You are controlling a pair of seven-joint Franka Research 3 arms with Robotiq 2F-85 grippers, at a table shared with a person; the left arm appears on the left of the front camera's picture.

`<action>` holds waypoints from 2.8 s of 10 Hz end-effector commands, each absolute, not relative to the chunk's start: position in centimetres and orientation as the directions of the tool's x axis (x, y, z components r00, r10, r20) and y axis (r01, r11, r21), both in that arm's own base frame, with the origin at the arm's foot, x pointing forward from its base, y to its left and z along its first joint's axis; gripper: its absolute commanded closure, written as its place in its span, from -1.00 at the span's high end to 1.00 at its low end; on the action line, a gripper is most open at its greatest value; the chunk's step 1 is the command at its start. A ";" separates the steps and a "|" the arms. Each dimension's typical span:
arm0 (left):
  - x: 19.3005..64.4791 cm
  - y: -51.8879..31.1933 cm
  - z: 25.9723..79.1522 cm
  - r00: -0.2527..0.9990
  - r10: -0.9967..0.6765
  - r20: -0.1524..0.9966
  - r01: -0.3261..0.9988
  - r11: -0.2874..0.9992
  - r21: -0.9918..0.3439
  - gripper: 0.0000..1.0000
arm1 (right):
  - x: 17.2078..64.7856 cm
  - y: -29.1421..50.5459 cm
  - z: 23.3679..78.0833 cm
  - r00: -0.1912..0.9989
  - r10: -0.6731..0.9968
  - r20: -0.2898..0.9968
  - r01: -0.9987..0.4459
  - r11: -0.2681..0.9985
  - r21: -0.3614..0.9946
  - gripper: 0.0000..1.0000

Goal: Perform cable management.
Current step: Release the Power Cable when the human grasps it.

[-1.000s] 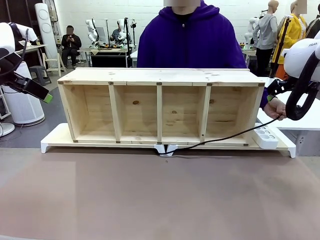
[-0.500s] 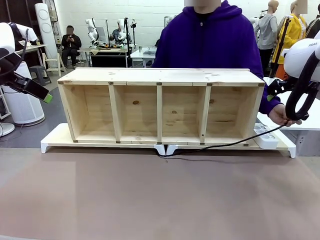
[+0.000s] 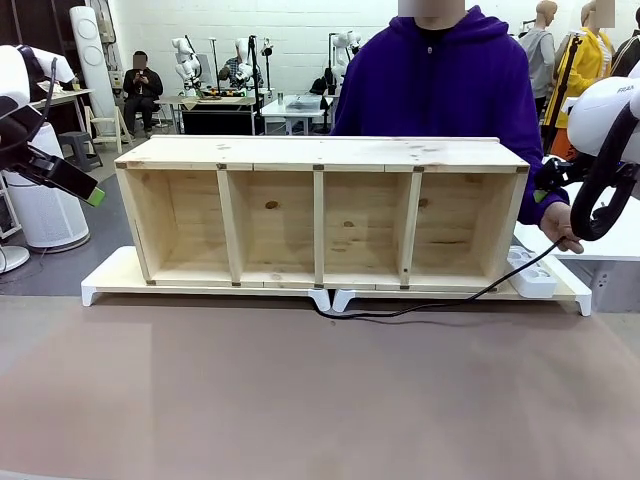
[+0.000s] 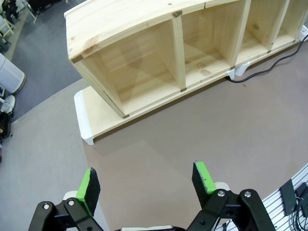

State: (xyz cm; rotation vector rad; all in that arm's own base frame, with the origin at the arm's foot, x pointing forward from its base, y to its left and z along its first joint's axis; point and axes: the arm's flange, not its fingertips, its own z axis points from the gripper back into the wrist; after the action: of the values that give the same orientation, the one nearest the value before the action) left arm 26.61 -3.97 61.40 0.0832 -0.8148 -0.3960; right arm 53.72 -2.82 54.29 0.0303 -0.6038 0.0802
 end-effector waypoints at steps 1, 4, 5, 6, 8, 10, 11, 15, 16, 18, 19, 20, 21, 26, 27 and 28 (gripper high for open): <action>26.8 -4.0 61.4 0.612 -0.372 0.698 0.308 0.925 0.224 1.00 | 53.7 -2.9 54.2 0.823 0.065 0.564 -0.083 0.997 0.006 0.95; 26.8 -4.0 61.4 0.612 -0.372 0.698 0.308 0.925 0.224 1.00 | 53.7 -2.9 54.2 0.823 0.065 0.564 -0.083 0.997 0.006 0.95; 26.8 -4.0 61.4 0.612 -0.372 0.698 0.308 0.925 0.224 1.00 | 53.7 -2.9 54.2 0.823 0.065 0.564 -0.083 0.997 0.006 0.95; 26.8 -4.0 61.4 0.612 -0.372 0.698 0.308 0.925 0.224 1.00 | 53.7 -2.9 54.2 0.823 0.065 0.564 -0.083 0.997 0.006 0.95; 26.8 -4.0 61.4 0.612 -0.372 0.698 0.308 0.925 0.224 1.00 | 53.7 -2.9 54.2 0.823 0.065 0.564 -0.083 0.997 0.006 0.95; 26.8 -4.0 61.4 0.612 -0.372 0.698 0.308 0.925 0.224 1.00 | 53.7 -2.9 54.2 0.823 0.065 0.564 -0.083 0.997 0.006 0.95; 26.8 -4.0 61.4 0.612 -0.372 0.698 0.308 0.925 0.224 1.00 | 53.7 -2.9 54.2 0.823 0.065 0.564 -0.083 0.997 0.006 0.95; 26.8 -4.0 61.4 0.612 -0.372 0.698 0.308 0.925 0.224 1.00 | 53.7 -2.9 54.2 0.823 0.065 0.564 -0.083 0.997 0.006 0.95; 26.8 -4.0 61.4 0.612 -0.372 0.698 0.308 0.925 0.224 1.00 | 53.7 -2.9 54.2 0.823 0.065 0.564 -0.083 0.997 0.006 0.95; 26.8 -4.0 61.4 0.612 -0.372 0.698 0.308 0.925 0.224 1.00 | 53.7 -2.9 54.2 0.823 0.065 0.564 -0.083 0.997 0.006 0.95; 26.8 -4.0 61.4 0.612 -0.372 0.698 0.308 0.925 0.224 1.00 | 53.7 -2.9 54.2 0.823 0.065 0.564 -0.083 0.997 0.006 0.95; 26.8 -4.0 61.4 0.612 -0.372 0.698 0.308 0.925 0.224 1.00 | 53.7 -2.9 54.2 0.823 0.065 0.564 -0.083 0.997 0.006 0.95; 26.8 -4.0 61.4 0.612 -0.372 0.698 0.308 0.925 0.224 1.00 | 53.7 -2.9 54.2 0.823 0.065 0.564 -0.083 0.997 0.006 0.95; 26.8 -4.0 61.4 0.612 -0.372 0.698 0.308 0.925 0.224 1.00 | 53.7 -2.9 54.2 0.823 0.065 0.564 -0.083 0.997 0.006 0.95; 26.8 -4.0 61.4 0.612 -0.372 0.698 0.308 0.925 0.224 1.00 | 53.7 -2.9 54.2 0.823 0.065 0.564 -0.083 0.997 0.006 0.95; 26.8 -4.0 61.4 0.612 -0.372 0.698 0.308 0.925 0.224 1.00 | 53.7 -2.9 54.2 0.823 0.065 0.564 -0.083 0.997 0.006 0.95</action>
State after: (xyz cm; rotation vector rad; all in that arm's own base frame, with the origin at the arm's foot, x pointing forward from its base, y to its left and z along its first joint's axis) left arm 26.61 -3.97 61.40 0.0832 -0.8148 -0.3960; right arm 53.72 -2.82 54.29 0.0304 -0.6038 0.0802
